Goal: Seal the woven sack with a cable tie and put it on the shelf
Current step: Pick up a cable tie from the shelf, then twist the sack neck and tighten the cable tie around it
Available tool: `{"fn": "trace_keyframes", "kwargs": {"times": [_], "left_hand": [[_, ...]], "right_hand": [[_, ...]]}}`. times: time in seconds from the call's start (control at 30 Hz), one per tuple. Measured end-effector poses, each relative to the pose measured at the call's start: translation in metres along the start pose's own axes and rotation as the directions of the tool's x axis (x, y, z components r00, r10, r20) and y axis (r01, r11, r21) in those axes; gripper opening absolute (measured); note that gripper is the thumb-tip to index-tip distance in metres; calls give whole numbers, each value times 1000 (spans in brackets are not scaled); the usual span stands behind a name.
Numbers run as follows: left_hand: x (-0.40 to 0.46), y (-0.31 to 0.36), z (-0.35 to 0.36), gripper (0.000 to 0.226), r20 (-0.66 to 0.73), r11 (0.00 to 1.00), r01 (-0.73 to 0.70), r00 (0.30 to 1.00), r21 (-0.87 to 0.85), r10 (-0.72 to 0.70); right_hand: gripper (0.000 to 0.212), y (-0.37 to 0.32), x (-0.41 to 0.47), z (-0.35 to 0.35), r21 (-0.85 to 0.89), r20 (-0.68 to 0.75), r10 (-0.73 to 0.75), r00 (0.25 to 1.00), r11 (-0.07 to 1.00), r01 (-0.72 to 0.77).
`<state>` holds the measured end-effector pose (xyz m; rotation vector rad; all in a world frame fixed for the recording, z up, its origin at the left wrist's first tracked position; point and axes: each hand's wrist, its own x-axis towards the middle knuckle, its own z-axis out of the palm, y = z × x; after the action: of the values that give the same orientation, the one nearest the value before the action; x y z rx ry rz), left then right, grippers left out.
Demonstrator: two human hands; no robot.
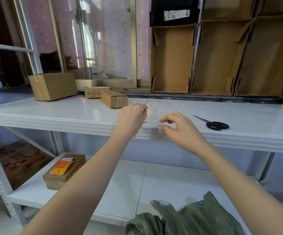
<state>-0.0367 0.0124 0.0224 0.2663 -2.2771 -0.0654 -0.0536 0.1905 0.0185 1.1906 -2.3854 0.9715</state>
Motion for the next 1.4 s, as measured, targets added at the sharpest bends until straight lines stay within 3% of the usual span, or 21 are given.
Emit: {"fn": "trace_keyframes", "kwargs": {"times": [0.4,0.53,0.7,0.8,0.93,1.03,1.2,1.3,1.4], "left_hand": [[-28,7,-51,13,-142,958,69,983,-278,-112],[-37,12,-73,11,-256,929,-5,962,-369,-96],[-54,30,-112,14,-432,859,-172,900,-481,-62],[-70,48,-133,14,-446,814,-236,894,-531,-32],[-96,74,-137,15,-300,725,-206,954,-657,-1],[-119,95,-127,17,-210,658,-181,977,-731,35],[-168,121,-89,20,-51,580,-62,998,-812,35],[-197,129,-51,27,149,602,91,988,-793,47],[-222,130,-7,31,358,715,187,929,-674,95]], "right_hand": [[24,-10,-15,-14,-3,-5,-6,1000,1000,6],[25,-17,-21,-22,10,-45,-34,998,999,34],[24,-39,-38,-37,98,-201,-113,973,986,135],[26,-55,-55,-49,176,-266,-138,954,966,189],[29,-69,-85,-59,245,-237,-147,960,948,205],[19,-63,-109,-61,250,-189,-155,970,947,200],[16,-23,-157,-55,274,-124,7,992,961,27],[16,12,-185,-39,285,-67,150,986,950,-125],[21,51,-212,-20,234,-21,276,961,936,-263]]}}
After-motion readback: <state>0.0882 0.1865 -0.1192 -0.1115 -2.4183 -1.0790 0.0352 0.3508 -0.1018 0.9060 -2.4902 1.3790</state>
